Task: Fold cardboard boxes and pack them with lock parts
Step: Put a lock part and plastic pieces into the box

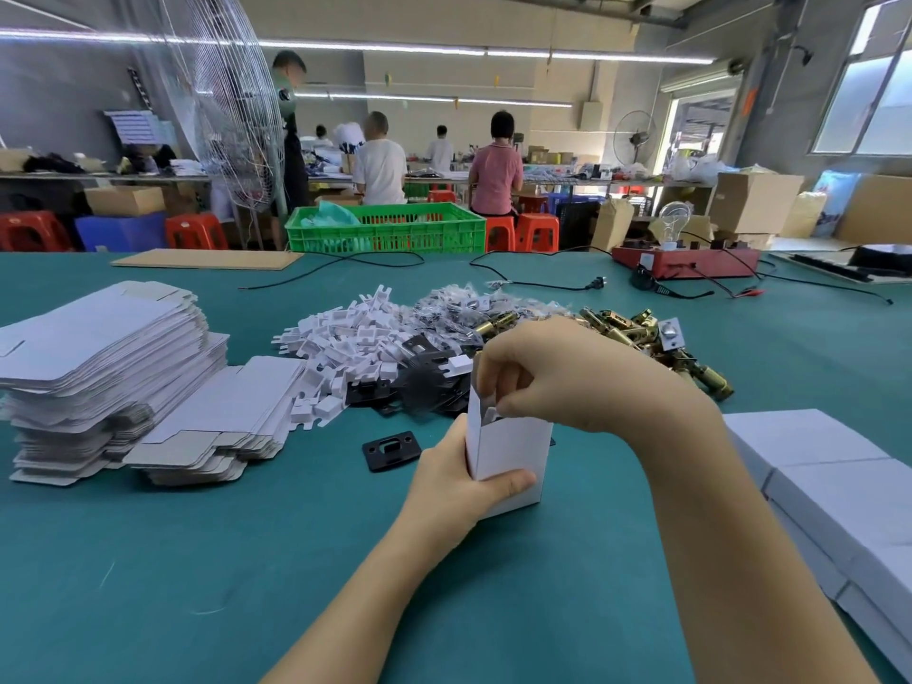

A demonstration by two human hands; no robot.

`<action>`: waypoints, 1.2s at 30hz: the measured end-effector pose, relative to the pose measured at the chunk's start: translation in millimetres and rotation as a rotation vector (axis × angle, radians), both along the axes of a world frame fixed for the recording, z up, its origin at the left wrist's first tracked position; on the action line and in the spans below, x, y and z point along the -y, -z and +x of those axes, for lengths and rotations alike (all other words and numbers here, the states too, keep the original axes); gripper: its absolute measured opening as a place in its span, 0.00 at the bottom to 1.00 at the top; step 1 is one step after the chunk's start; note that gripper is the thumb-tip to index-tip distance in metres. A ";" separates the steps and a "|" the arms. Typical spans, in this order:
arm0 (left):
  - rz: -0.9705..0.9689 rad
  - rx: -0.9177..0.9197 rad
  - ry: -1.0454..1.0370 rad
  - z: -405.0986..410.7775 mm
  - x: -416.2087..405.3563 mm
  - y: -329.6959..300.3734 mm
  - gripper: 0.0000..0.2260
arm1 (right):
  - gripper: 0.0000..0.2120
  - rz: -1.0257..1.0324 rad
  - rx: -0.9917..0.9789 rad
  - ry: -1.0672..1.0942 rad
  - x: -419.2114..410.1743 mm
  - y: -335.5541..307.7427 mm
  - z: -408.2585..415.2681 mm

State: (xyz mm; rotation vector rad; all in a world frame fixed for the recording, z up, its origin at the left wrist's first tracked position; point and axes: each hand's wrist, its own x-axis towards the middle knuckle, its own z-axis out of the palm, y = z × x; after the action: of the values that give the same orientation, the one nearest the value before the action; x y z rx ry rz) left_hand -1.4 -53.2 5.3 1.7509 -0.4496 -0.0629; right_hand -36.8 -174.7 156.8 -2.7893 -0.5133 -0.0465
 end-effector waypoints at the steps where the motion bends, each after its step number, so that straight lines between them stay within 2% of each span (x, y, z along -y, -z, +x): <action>1: -0.002 0.001 0.000 -0.2 0.1 -0.2 0.21 | 0.09 0.003 -0.010 -0.003 0.1 0.0 -0.4; 15: -0.013 -0.011 0.005 -0.4 0.9 -0.6 0.21 | 0.09 0.068 -0.034 0.024 8.3 2.2 2.1; 24: -0.046 -0.025 -0.017 3.7 1.3 4.5 0.20 | 0.06 0.280 0.099 0.152 47.5 -2.8 0.4; 28: -0.167 -0.070 -0.167 6.6 0.4 5.0 0.19 | 0.05 0.348 0.094 0.260 66.8 9.0 9.0; 32: -0.294 -0.102 -0.361 13.2 -3.4 4.8 0.16 | 0.05 0.334 0.024 0.340 75.4 29.5 24.2; 36: -0.270 -0.078 -0.346 12.7 -3.5 6.1 0.16 | 0.05 0.326 -0.028 0.358 76.2 51.6 38.9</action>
State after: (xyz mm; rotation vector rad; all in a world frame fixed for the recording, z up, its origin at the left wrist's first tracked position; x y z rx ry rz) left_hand 11.2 -49.7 -0.8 1.5309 -0.0884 0.1687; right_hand 2.1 -250.9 105.1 -2.5191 0.0082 -0.1540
